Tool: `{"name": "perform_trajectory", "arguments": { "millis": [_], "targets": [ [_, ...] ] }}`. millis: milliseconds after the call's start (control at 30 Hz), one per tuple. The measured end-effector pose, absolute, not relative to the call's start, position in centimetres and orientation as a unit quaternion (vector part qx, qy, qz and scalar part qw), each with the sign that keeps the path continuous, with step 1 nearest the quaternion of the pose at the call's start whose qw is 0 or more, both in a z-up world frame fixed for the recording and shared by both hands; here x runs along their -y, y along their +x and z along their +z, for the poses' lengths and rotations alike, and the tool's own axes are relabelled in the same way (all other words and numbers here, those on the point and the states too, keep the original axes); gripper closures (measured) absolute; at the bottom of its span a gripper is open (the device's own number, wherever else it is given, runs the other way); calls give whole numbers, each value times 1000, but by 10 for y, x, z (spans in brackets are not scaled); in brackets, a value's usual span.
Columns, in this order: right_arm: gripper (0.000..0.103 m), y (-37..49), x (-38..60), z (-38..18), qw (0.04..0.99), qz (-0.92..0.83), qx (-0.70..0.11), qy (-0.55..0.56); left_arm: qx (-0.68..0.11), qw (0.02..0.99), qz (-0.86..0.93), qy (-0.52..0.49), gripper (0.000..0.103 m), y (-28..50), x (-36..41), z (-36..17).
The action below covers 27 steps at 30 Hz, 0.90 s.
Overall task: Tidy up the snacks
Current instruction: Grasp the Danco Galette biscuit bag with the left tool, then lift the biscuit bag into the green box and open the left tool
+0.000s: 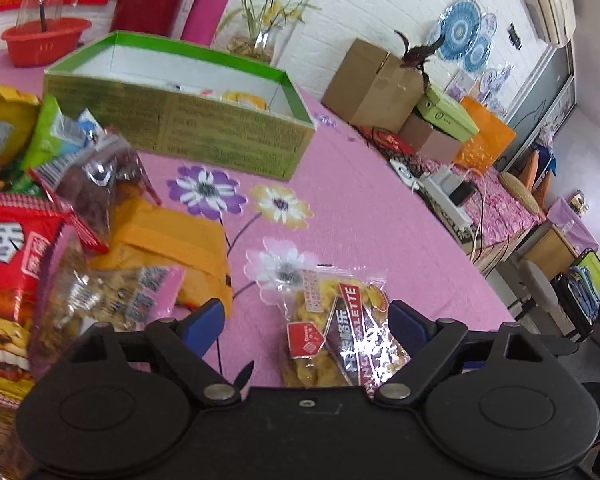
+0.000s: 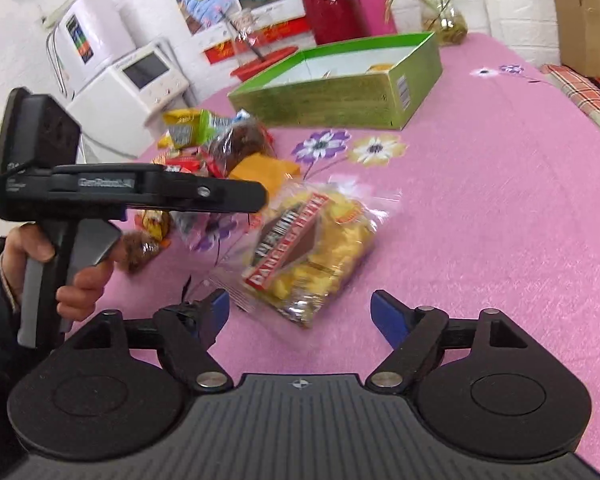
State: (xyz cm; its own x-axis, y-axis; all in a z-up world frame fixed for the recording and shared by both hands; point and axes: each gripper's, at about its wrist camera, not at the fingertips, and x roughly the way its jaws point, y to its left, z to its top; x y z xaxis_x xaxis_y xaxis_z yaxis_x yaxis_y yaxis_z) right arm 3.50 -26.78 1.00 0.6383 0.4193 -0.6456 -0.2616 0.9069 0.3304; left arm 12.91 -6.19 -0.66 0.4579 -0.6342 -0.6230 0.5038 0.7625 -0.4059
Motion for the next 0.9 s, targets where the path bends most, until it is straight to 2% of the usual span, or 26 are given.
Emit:
{"name": "perform_trajectory", "arguments": {
  "millis": [200,267,300,333,367,400,433,533,600,667,767,800,833,900],
  "targets": [
    [0,50,270,2,902,155,-382,129,-414,840,-340,-90,0,130,66,-18],
    [0,52,265,2,906,151,-379,109,-410,841,-342,-87,6,130,68,-18],
    [0,52,263,2,907,152,-378,105,-408,842,-342,-87,10,131,67,-18],
    [0,53,264,2,906,158,-377,107,-408,841,-343,-89,20,132,67,-18],
    [7,54,264,2,905,164,-377,113,-409,839,-346,-92,28,133,67,-19],
    [13,54,264,2,903,171,-377,119,-410,837,-350,-95,44,134,67,-20],
    [24,55,264,3,901,177,-377,126,-411,835,-352,-98,49,135,68,-20],
    [26,58,262,3,900,177,-377,127,-410,834,-355,-99,48,134,71,-20],
    [24,60,261,2,899,176,-378,132,-408,835,-355,-100,40,134,72,-20],
    [19,62,259,1,899,174,-377,138,-406,836,-355,-100,37,134,74,-20],
    [18,66,256,-1,902,171,-371,141,-397,843,-353,-88,42,131,79,-20],
    [20,67,256,-1,903,171,-368,140,-394,847,-348,-82,51,130,80,-20],
    [23,67,255,-1,904,169,-367,140,-390,852,-341,-76,54,129,81,-20],
    [30,66,254,1,907,163,-363,137,-393,851,-336,-90,54,131,77,-21]
  ]
}}
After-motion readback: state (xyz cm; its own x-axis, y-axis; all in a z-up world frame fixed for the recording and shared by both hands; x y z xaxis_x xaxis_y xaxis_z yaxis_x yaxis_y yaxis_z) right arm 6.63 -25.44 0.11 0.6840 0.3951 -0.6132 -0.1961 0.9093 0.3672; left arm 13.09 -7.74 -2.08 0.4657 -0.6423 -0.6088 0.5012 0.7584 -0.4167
